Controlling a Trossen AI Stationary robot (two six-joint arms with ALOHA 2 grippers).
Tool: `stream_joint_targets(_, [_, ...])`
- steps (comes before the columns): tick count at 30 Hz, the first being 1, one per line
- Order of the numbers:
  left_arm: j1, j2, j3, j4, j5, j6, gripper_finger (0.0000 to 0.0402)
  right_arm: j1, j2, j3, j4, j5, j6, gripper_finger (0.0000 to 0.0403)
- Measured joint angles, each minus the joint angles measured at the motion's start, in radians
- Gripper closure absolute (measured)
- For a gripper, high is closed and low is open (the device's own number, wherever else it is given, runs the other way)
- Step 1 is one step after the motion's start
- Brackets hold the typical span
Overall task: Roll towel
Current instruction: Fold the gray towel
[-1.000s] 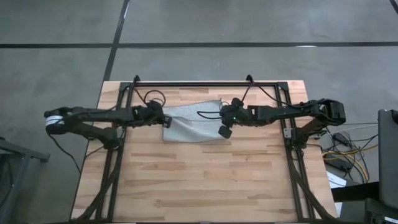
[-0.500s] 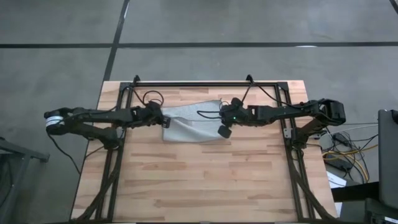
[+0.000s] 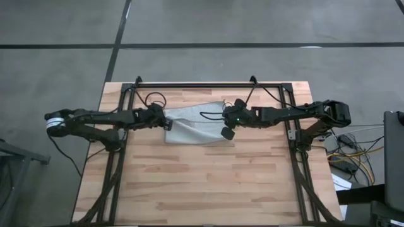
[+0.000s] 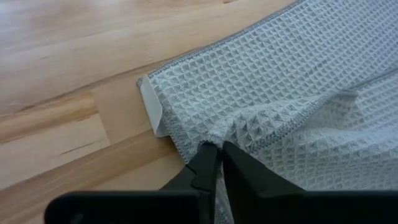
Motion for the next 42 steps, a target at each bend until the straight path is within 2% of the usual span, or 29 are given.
stream_joint_targets(18, [0.001, 0.000, 0.000, -0.014, -0.039, -0.004, 0.0301, 0.000, 0.000, 0.000, 0.000, 0.000, 0.000, 0.0346])
stream_joint_targets(27, [0.003, 0.000, 0.056, -0.010, -0.010, 0.034, 0.0296, 0.000, 0.000, 0.000, 0.000, 0.000, 0.000, 0.0346])
stream_joint_targets(31, [0.004, 0.000, 0.090, -0.011, -0.042, 0.099, 0.0294, 0.000, 0.000, 0.000, 0.000, 0.000, 0.000, 0.0346])
stream_joint_targets(38, [0.005, 0.000, 0.123, -0.018, -0.076, 0.120, 0.0293, 0.000, 0.000, -0.003, -0.001, 0.000, 0.000, 0.0346])
stream_joint_targets(42, [0.005, 0.000, 0.151, -0.018, -0.012, 0.119, 0.0295, 0.000, 0.000, -0.007, -0.007, 0.000, 0.006, 0.0346])
